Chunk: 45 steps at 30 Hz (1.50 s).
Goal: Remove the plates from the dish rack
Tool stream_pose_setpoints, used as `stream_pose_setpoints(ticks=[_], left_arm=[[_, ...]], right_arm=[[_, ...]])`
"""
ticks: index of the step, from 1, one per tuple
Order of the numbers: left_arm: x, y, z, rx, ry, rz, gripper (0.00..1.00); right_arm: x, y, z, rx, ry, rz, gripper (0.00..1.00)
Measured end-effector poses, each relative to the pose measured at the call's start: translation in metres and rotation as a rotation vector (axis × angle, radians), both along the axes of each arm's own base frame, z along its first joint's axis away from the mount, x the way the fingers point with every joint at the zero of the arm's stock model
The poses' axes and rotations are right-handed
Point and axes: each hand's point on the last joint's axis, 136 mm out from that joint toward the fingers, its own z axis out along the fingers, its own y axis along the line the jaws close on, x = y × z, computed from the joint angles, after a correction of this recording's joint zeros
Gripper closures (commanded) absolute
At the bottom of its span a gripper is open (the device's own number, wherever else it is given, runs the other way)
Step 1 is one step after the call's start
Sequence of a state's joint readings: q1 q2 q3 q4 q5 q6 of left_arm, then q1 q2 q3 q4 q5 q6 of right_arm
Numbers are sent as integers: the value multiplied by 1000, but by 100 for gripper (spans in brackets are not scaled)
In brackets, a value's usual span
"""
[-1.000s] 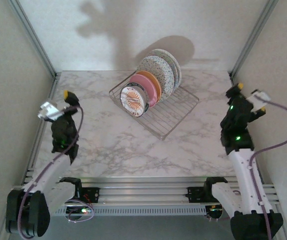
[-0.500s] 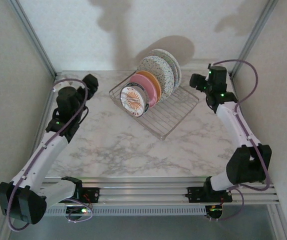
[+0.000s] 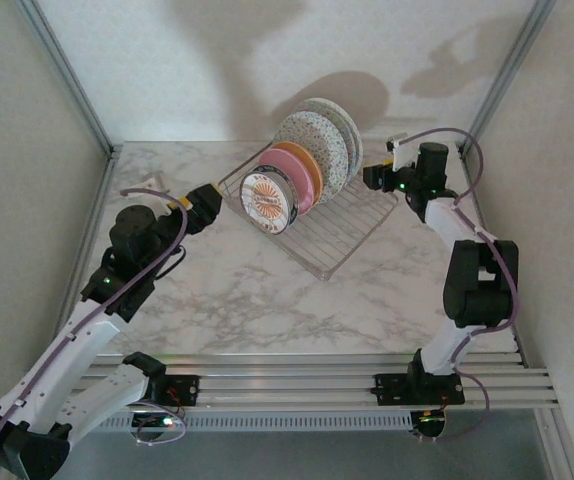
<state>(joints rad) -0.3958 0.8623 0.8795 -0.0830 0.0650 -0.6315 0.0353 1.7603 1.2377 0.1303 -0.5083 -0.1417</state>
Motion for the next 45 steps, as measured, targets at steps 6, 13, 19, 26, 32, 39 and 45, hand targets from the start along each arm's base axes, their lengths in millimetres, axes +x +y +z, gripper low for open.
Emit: stream_pose_setpoints(ticks=[6, 13, 19, 26, 32, 39, 45], left_arm=[[-2, -5, -1, 5, 4, -33, 7], [-7, -7, 0, 1, 4, -52, 8], [-10, -6, 2, -1, -1, -53, 9], [-12, -9, 3, -2, -2, -66, 9], [-12, -9, 3, -2, -2, -66, 9], [-12, -9, 3, -3, -2, -66, 9], [-13, -10, 3, -4, -2, -74, 9]], right_arm=[[7, 12, -23, 23, 36, 88, 39], [27, 8, -27, 58, 40, 88, 51], [44, 11, -20, 99, 29, 95, 58], [56, 15, -18, 140, 36, 104, 59], [61, 17, -13, 161, 36, 111, 60], [70, 23, -14, 179, 37, 133, 65], [74, 31, -12, 195, 45, 157, 70]])
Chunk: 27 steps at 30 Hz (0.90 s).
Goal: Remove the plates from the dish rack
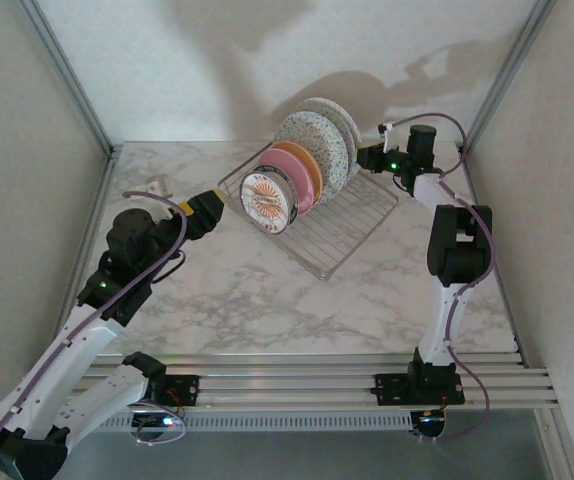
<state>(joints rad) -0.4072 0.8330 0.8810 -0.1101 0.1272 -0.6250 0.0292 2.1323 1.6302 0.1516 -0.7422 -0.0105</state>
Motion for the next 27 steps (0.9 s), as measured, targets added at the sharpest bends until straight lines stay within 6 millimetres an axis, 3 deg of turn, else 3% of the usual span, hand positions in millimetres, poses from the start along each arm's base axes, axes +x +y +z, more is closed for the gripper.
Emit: stream_pose_setpoints(ticks=[8, 21, 27], left_arm=[[1, -4, 4, -3, -2, -16, 10], [2, -5, 4, -2, 0, -19, 10], [3, -6, 3, -1, 3, -19, 10]], right_arm=[[7, 7, 5, 17, -17, 34, 74], [10, 14, 2, -12, -54, 54, 100], [13, 13, 3, -43, -81, 43, 100]])
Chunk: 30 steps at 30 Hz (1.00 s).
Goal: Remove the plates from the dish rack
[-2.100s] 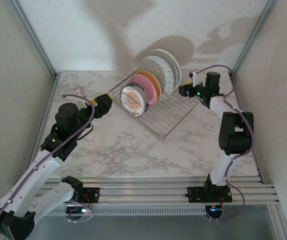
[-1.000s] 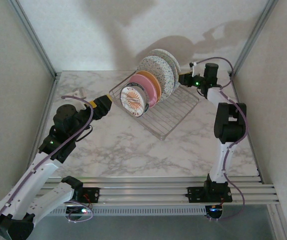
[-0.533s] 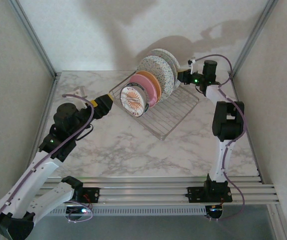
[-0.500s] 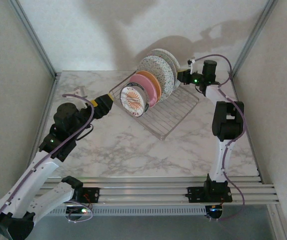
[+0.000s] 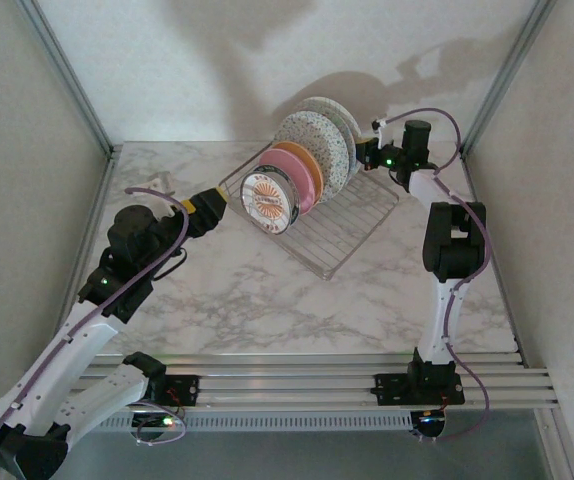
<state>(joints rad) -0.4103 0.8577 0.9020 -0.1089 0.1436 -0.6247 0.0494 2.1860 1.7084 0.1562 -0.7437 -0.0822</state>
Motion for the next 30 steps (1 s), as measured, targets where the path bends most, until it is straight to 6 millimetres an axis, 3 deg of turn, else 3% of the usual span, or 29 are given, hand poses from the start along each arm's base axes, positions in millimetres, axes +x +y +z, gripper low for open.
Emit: stream_pose_setpoints(ticks=[12, 24, 30], left_arm=[[2, -1, -2, 2, 6, -3, 10], [2, -3, -1, -1, 2, -11, 10], [1, -4, 0, -4, -1, -20, 10]], right_arm=[[-6, -7, 12, -52, -33, -65, 100], [-9, -16, 42, -59, -90, -108, 100], [-10, -32, 74, -36, -132, -165, 100]])
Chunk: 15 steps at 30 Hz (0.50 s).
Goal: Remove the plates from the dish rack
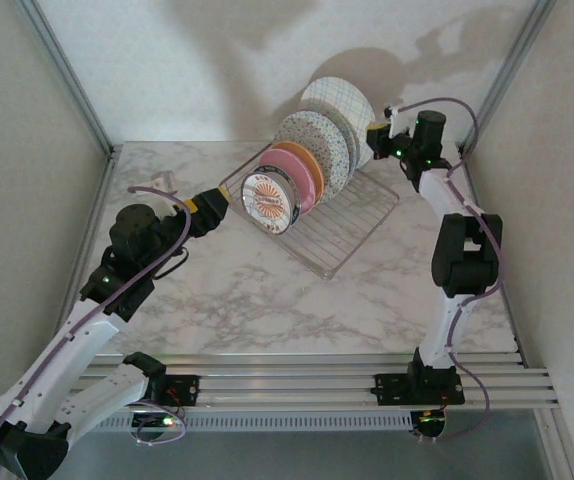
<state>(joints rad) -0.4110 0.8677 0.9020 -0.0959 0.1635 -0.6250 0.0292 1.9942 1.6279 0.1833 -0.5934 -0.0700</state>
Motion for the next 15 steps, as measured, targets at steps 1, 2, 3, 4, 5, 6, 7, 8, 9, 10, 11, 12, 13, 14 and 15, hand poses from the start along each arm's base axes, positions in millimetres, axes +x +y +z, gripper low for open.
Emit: stream_pose_setpoints(ticks=[1, 2, 3, 4, 5, 6, 7, 8, 9, 10, 11, 12, 13, 14, 15], left_arm=[[0, 0, 1, -1, -2, -2, 10], [0, 0, 1, -2, -5, -2, 10], [0, -1, 2, -4, -8, -3, 10], [0, -1, 3, -4, -9, -3, 10], [0, -1, 4, -6, -10, -6, 10], [0, -2, 5, -7, -12, -9, 10], [1, -3, 6, -9, -16, -12, 10], [2, -4, 8, -12, -16, -15, 10], [2, -5, 8, -14, -15, -20, 10], [3, -7, 10, -16, -19, -25, 10], [3, -9, 12, -21, -22, -32, 10], [3, -11, 13, -24, -25, -38, 10], [4, -13, 15, -29, -27, -46, 10], [5, -16, 18, -36, -30, -53, 10], [7, -19, 20, -45, -31, -62, 10]], right_arm=[[0, -4, 8, 6, -16, -11, 100], [-1, -8, 19, 13, -36, -25, 100], [-2, -12, 27, 16, -51, -38, 100], [-3, -16, 36, 20, -67, -52, 100], [-5, -19, 46, 22, -87, -63, 100], [-6, -22, 52, 24, -101, -75, 100], [-8, -26, 61, 25, -118, -90, 100], [-11, -30, 68, 25, -133, -106, 100], [-13, -33, 73, 26, -143, -118, 100], [-16, -36, 78, 28, -150, -134, 100], [-20, -40, 83, 30, -156, -150, 100], [-23, -42, 86, 32, -161, -162, 100], [-27, -46, 90, 33, -164, -181, 100], [-30, -49, 92, 35, -165, -195, 100], [-34, -54, 97, 41, -168, -215, 100]])
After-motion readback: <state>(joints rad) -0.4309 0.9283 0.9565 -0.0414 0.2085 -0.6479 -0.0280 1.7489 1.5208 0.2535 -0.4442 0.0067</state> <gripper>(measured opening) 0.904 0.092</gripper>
